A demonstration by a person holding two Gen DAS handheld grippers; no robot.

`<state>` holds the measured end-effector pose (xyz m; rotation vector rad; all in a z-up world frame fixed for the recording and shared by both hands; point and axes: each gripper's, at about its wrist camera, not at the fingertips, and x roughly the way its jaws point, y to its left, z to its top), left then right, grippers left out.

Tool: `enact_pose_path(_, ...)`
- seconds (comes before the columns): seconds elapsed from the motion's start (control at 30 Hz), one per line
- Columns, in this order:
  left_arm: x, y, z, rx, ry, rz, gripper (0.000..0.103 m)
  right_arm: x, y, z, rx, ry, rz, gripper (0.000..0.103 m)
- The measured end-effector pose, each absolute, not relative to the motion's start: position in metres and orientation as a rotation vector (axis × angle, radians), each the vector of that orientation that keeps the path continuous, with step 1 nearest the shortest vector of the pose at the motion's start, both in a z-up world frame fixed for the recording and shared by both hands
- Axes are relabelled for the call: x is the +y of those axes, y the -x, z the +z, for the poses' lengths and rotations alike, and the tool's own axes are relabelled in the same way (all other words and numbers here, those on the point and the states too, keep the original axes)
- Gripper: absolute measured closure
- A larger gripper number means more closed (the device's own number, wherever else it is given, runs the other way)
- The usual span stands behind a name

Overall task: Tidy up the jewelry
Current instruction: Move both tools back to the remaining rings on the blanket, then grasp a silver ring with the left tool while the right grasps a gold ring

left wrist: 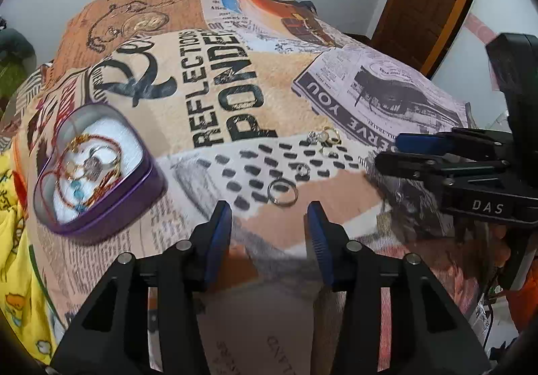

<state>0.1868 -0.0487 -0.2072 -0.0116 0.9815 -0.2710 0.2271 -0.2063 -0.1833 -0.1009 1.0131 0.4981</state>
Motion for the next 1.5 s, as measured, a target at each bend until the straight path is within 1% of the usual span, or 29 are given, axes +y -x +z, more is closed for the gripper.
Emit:
enact_pose_path(0.1,-0.050,-0.193,-0.210,0.986,0.015,-0.288,0.066,-0.201,-0.234,-0.183,0.998,0.101,0.510,0.060)
enact_pose_path(0.3,-0.055,-0.196,-0.215,0.983,-0.019,-0.303,0.068,-0.190,-0.250,-0.193,1.022,0.117,0.512,0.060)
enact_pose_path(0.5,-0.058,-0.201,-0.218,0.979,-0.035,-0.310,0.083,-0.190,-0.254,-0.198,1.047,0.140,0.502,0.060)
enact_pose_path(0.77,-0.053,-0.204,-0.219,0.977,0.001,-0.328,0.083,-0.169,-0.257,-0.200,1.002,0.242,0.513,0.060)
enact_pose_path(0.8,-0.053,-0.204,-0.219,0.977,0.002,-0.327,0.083,-0.168,-0.258,-0.201,0.997,0.244,0.516,0.064)
enact_pose_path(0.83,-0.053,-0.204,-0.220,0.976,0.004,-0.326,0.083,-0.166,-0.258,-0.201,0.991,0.252,0.524,0.074)
enact_pose_path(0.87,-0.053,-0.204,-0.220,0.975,0.005,-0.325,0.083,-0.165,-0.258,-0.201,0.986,0.259,0.529,0.078)
enact_pose_path(0.9,-0.053,-0.204,-0.220,0.974,0.005,-0.323,0.083,-0.164,-0.259,-0.200,0.984,0.263,0.529,0.079)
enact_pose_path(1.2,-0.044,-0.198,-0.214,0.972,0.056,-0.326,0.084,-0.174,-0.251,-0.188,0.969,0.219,0.507,0.079)
enact_pose_path(1.5,-0.023,-0.173,-0.183,0.904,0.052,-0.251,0.084,-0.184,-0.227,-0.146,0.891,0.157,0.508,0.079)
